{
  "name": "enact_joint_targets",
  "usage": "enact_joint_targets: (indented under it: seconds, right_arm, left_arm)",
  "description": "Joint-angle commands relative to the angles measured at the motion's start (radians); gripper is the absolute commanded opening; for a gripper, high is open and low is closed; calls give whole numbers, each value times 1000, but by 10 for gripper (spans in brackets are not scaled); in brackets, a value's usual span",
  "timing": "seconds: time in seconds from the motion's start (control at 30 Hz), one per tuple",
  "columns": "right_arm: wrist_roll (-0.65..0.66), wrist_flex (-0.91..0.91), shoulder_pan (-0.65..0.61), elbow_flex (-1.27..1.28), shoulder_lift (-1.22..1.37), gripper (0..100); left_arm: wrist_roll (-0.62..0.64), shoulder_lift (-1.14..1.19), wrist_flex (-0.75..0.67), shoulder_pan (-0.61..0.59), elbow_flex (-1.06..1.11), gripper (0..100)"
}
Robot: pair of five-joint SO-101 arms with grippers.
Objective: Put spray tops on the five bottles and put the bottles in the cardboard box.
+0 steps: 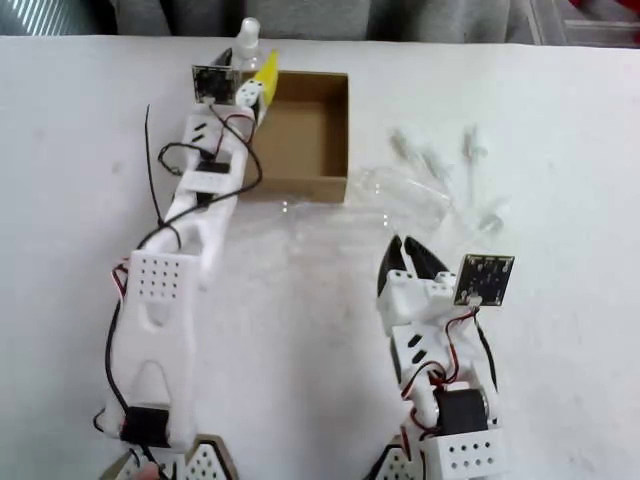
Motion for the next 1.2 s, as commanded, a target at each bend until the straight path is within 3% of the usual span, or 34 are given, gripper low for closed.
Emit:
enact_joint_targets:
  seconds: [0.0,0.63,1.17]
  right_arm:
    - [11,2,1,9,-7,52]
    - [11,2,1,9,-5,52]
    - [11,4,1,9,-5,52]
  left_arm:
    - [11,-22,2,-27,-63,249]
    - [8,-16,2,-25,-69,249]
    - [5,213,221,-31,-486,251]
